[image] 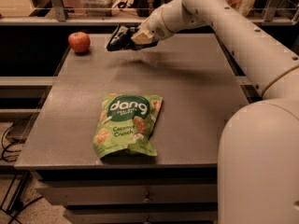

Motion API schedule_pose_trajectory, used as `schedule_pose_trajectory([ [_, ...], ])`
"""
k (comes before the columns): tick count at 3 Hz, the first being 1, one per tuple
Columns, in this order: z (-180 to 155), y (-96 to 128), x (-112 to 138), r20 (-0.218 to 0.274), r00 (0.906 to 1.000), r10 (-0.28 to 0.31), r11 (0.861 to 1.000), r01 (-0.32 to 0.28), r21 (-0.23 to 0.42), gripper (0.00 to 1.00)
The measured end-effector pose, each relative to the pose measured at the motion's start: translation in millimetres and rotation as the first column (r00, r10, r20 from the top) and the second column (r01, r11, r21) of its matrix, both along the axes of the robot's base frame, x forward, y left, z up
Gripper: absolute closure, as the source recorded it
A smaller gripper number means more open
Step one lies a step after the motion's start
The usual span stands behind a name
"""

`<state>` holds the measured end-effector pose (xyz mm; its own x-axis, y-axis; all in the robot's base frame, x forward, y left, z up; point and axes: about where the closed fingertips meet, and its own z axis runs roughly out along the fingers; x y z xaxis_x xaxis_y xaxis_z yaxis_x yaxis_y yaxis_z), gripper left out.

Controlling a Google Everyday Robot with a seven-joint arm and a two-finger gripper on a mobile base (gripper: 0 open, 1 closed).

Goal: Move blue chip bag near apple

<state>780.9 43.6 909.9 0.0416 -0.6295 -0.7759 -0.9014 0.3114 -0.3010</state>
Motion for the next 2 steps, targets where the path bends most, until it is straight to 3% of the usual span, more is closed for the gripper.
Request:
schedule_pose_trajectory([
  [2,2,51,-2,0.029,0.9966,0.077,0.995,-0.079,0.053,1.00],
])
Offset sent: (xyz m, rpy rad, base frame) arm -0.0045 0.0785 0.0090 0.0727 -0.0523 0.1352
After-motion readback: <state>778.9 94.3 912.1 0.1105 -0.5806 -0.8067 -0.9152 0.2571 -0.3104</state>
